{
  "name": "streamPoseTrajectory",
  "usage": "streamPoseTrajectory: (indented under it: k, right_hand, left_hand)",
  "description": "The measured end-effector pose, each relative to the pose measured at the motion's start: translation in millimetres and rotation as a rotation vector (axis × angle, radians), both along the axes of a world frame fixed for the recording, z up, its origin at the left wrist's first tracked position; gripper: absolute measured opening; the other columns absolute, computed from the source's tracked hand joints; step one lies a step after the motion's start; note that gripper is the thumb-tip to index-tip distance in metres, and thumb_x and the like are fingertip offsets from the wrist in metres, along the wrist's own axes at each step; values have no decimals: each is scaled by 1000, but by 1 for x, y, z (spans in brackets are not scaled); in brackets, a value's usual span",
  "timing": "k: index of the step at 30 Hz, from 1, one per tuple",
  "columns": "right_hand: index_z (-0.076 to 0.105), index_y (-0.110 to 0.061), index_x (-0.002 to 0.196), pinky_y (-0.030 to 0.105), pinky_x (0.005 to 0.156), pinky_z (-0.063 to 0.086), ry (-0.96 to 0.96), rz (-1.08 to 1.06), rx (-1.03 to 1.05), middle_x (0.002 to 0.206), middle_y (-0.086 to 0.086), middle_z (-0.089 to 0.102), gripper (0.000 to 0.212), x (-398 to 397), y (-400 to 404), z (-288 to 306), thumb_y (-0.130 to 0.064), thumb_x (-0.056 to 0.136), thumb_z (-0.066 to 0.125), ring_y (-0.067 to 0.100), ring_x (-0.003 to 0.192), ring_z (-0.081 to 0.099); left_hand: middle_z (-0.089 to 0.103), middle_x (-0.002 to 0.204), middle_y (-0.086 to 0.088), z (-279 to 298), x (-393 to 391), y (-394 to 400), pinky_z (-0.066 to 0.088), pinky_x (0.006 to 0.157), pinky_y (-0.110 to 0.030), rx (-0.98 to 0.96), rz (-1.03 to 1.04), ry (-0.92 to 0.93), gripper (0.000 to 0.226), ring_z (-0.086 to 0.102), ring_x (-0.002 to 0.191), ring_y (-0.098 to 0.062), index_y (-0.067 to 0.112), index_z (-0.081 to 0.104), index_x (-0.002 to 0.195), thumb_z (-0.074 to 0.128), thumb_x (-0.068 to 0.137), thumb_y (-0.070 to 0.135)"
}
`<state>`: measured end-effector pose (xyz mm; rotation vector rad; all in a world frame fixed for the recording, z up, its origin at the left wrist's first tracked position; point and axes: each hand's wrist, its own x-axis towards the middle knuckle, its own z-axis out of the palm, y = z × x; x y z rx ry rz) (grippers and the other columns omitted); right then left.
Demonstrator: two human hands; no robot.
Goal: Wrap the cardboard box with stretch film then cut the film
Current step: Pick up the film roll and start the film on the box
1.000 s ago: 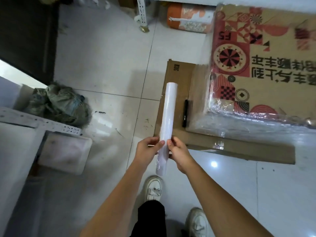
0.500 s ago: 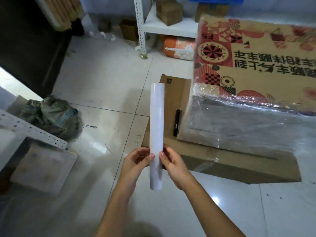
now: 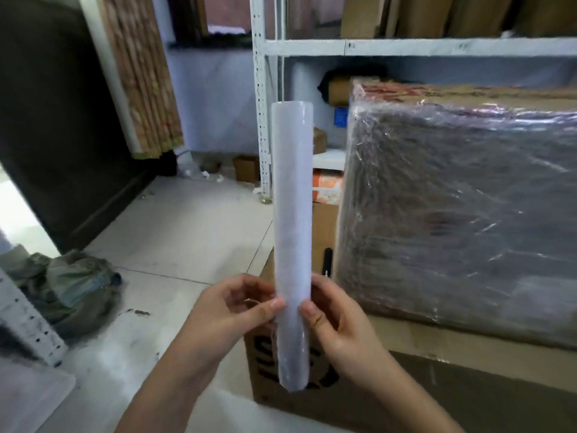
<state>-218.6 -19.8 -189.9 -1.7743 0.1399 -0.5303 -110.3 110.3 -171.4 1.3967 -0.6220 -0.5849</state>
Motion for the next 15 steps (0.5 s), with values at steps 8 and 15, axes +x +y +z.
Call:
streamPoseTrajectory:
  k: [8, 15]
  right_hand:
    - [55, -28, 115, 33, 91, 52, -67, -37, 12, 109, -12, 66, 29, -52, -15, 43, -25, 87, 50, 10, 105, 63]
    - [59, -16, 109, 16, 71, 51, -252, -132, 277, 96, -5, 71, 42, -88, -22, 70, -46, 80, 63, 6, 90, 67]
  left_hand:
    - [67, 77, -7, 49, -39, -21, 51, 62, -25, 44, -163, -16, 34, 63, 71, -17, 1, 63, 85, 80, 59, 15]
    - [65, 70, -7, 84, -82, -58, 51, 58, -21, -55, -218, -136, 23, 63, 66, -14, 2, 63, 83, 72, 63, 10]
